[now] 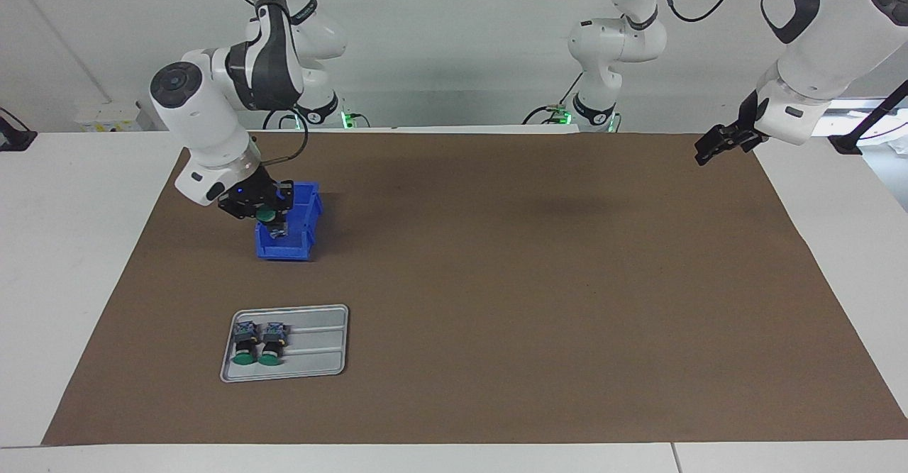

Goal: Place and press button with both arms
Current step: 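Carry the green button with the right gripper to the blue bin, then lower the green button into the blue bin and open the right gripper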

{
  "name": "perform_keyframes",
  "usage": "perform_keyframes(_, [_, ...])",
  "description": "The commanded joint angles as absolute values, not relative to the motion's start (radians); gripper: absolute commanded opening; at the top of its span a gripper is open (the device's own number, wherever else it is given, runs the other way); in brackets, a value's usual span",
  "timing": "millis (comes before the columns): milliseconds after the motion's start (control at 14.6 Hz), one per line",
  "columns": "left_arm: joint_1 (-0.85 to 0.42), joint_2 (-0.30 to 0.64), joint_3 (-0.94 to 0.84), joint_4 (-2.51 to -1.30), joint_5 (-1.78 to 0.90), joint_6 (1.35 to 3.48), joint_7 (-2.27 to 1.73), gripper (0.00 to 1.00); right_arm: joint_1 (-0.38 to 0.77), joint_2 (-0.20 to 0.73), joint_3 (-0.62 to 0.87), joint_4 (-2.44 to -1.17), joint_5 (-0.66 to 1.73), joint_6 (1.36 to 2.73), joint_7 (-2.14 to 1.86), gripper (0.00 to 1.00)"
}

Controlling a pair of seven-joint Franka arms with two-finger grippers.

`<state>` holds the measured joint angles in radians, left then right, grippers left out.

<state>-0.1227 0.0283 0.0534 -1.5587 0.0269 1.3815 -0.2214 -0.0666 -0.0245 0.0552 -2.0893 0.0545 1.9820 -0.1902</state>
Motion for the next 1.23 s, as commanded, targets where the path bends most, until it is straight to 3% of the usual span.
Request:
perform_keyframes(0, [-0.126,0.005,0.055,-1.582,0.015,1.368,-0.224,1.0,-0.081,-0.066,0.069,-2.169,0.072,2.019,-0.203,0.0])
perform_keyframes(889, [-0.117,0.005,0.063,-1.582,0.02,1.376,-0.229,1.0,-0.051,-0.034,0.071,-2.358,0.006,2.241,-0.098,0.03])
perform_keyframes(1094, [-0.115,0.005,0.063,-1.582,0.02,1.376,-0.229,1.0,-0.049,-0.035,0.071,-2.382,0.006,2.273,-0.098,0.15])
perform_keyframes(1163, [-0.115,0.005,0.063,-1.582,0.02,1.377,-0.235,1.0,-0.052,-0.035,0.071,-2.382,0.006,2.273,-0.098,0.24])
